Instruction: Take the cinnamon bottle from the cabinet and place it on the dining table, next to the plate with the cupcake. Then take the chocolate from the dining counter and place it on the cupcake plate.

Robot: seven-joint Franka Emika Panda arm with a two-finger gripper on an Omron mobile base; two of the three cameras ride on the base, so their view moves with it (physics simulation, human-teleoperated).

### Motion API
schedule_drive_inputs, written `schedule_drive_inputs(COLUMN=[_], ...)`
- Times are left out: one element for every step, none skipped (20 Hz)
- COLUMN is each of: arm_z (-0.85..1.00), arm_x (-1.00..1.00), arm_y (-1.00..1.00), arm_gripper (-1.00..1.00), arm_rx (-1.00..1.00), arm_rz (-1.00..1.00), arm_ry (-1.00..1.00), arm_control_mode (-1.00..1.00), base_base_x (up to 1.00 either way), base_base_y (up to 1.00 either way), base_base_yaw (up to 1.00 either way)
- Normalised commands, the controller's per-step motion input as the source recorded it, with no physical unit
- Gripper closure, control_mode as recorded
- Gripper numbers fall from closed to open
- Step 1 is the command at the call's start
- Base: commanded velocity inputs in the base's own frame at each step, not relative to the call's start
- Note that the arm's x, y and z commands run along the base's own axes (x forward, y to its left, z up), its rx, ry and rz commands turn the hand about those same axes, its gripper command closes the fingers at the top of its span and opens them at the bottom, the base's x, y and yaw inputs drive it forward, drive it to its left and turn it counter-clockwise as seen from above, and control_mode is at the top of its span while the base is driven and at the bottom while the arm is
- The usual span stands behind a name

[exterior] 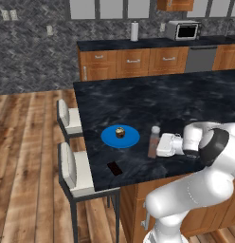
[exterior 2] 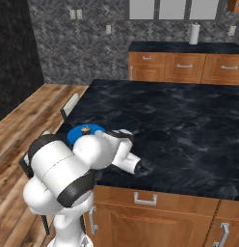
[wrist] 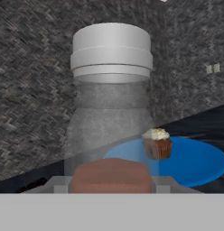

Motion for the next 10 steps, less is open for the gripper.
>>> schedule_drive_inputs(arm_z=[-0.22,-0.18,-0.18,-0.19,-0.18,-0.19,-0.20,-0.16,-0.13,-0.09], arm_x=[0.11,0.09,0.07,0.06,0.04,0.03,0.05,0.00,0.00,0.00], arm_y=[0.00,0.00,0.00,0.00,0.00,0.00,0.00,0.00,0.03,0.11], arm_gripper=[1.00,1.00,1.00,1.00,1.00,1.00,1.00,1.00,1.00,1.00], arm_rx=[0.00,0.00,-0.01,-0.01,-0.03,-0.04,-0.04,-0.07,-0.08,-0.10], arm_rz=[0.00,0.00,0.00,0.00,0.00,0.00,0.00,0.00,0.00,0.00], arm_ry=[0.00,0.00,0.00,0.00,0.00,0.00,0.00,0.00,0.00,0.00], arm_control_mode=[-1.00,-1.00,-1.00,-1.00,-1.00,-1.00,-1.00,-1.00,-1.00,-1.00], base_base_x=[0.00,0.00,0.00,0.00,0.00,0.00,0.00,0.00,0.00,0.00], base_base_y=[0.00,0.00,0.00,0.00,0.00,0.00,0.00,0.00,0.00,0.00], base_base_yaw=[0.00,0.00,0.00,0.00,0.00,0.00,0.00,0.00,0.00,0.00])
